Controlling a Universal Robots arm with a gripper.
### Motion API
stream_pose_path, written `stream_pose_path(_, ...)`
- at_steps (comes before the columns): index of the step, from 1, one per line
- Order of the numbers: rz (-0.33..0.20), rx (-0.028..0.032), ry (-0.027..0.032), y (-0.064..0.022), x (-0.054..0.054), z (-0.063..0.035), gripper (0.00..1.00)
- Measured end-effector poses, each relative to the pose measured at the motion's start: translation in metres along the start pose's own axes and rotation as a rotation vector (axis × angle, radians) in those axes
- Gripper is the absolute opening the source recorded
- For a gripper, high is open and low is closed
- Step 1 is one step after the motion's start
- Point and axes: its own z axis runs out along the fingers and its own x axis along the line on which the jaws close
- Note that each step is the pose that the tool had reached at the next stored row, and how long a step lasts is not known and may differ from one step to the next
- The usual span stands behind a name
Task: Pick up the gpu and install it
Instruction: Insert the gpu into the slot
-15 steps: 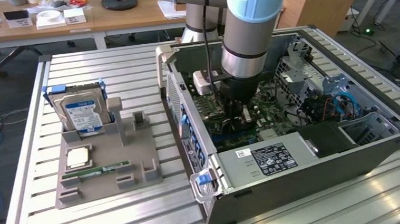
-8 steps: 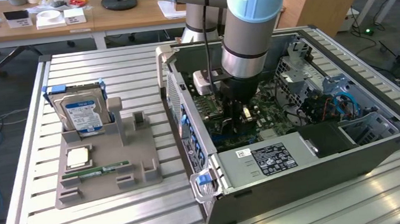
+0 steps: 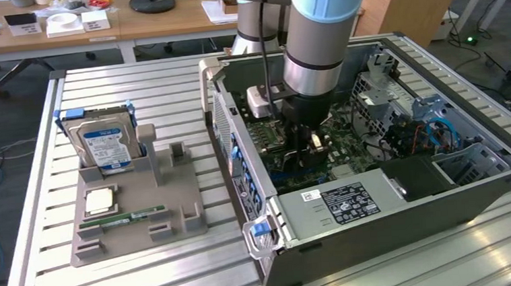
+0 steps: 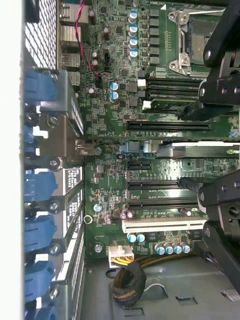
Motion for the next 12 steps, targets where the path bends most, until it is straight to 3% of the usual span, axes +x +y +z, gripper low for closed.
stream_pose_path(6,0.0,0.0,0.0001,-0.0004,-0.0002,-0.007,0.57)
stream_pose_path(12,0.0,0.0,0.0,-0.0004,-0.0002,-0.0072,0.57)
